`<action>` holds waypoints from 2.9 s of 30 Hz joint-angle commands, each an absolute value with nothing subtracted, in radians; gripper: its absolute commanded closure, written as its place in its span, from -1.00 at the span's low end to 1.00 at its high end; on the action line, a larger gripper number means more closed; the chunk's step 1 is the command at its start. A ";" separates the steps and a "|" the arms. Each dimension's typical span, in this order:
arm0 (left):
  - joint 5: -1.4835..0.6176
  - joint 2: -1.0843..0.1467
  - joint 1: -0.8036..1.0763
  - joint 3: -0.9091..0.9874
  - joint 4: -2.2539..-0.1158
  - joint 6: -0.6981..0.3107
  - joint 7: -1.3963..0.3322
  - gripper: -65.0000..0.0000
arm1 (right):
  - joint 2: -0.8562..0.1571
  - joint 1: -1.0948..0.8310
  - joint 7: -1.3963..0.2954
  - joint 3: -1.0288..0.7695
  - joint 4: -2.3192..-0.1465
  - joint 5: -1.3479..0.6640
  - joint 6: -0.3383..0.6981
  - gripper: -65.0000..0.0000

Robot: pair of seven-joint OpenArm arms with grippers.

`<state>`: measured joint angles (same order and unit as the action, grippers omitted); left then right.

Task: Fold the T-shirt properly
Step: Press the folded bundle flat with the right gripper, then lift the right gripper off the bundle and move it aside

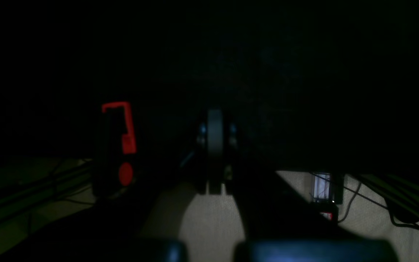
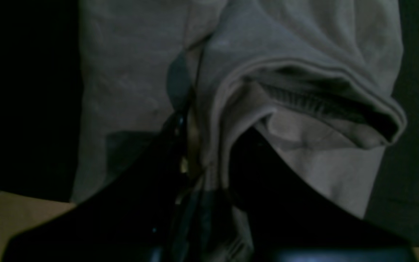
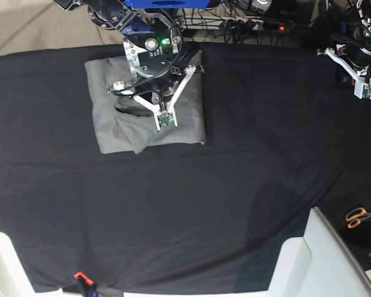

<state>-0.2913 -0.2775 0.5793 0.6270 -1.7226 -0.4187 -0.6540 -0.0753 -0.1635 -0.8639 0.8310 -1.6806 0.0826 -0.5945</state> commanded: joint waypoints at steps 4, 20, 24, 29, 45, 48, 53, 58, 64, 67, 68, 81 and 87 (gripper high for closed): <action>-0.295 -0.292 0.582 0.634 -1.735 -0.415 -0.638 1.00 | -0.064 -0.154 -0.843 0.831 -1.695 0.090 -0.598 1.00; -0.289 -0.292 0.585 0.634 -1.735 -0.415 -0.638 1.00 | -0.010 -0.134 -0.699 0.840 -1.555 -0.079 -0.593 0.17; -0.289 -0.294 0.584 0.634 -1.733 -0.415 -0.638 1.00 | -0.013 -0.131 -0.691 0.871 -1.558 -0.079 -0.567 0.17; -0.289 -0.295 0.584 0.634 -1.733 -0.415 -0.638 1.00 | -0.013 -0.127 -0.659 0.889 -1.558 -0.079 -0.460 0.17; -0.289 -0.298 0.582 0.636 -1.705 -0.415 -0.638 1.00 | -0.015 -0.111 -0.621 0.886 -1.672 -0.079 0.044 0.17; -0.289 -0.298 0.582 0.636 -1.705 -0.415 -0.638 1.00 | -0.056 -0.111 -0.624 0.869 -1.807 -0.074 0.120 0.17; -0.289 -0.298 0.561 0.638 -1.690 -0.415 -0.638 1.00 | -0.131 -0.137 -0.628 0.702 -1.986 -0.077 0.073 0.17; -0.288 -0.298 0.556 0.638 -1.678 -0.415 -0.638 1.00 | -0.136 -0.236 -0.628 0.463 -1.956 -0.077 -0.005 0.89; -0.288 -0.298 0.556 0.638 -1.678 -0.415 -0.638 1.00 | -0.134 -0.320 -0.628 0.357 -1.906 -0.077 -0.005 1.00; -0.288 -0.298 0.555 0.638 -1.679 -0.415 -0.638 1.00 | -0.130 -0.320 -0.627 0.366 -1.814 -0.079 -0.004 1.00; -0.288 -0.298 0.555 0.638 -1.679 -0.415 -0.638 1.00 | -0.127 -0.318 -0.622 0.367 -1.779 -0.081 -0.004 1.00; -0.288 -0.300 0.561 0.644 -1.679 -0.415 -0.638 1.00 | -0.087 -0.216 -0.579 0.464 -1.624 -0.128 -0.007 1.00; -0.288 -0.300 0.561 0.641 -1.679 -0.415 -0.638 1.00 | -0.050 -0.180 -0.579 0.489 -1.624 -0.128 -0.007 1.00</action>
<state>-0.2840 -0.2855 0.5541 0.6334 -1.6642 -0.4191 -0.6540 -0.0547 -0.1917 -0.6006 0.4892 -1.6085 -0.1276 -0.0074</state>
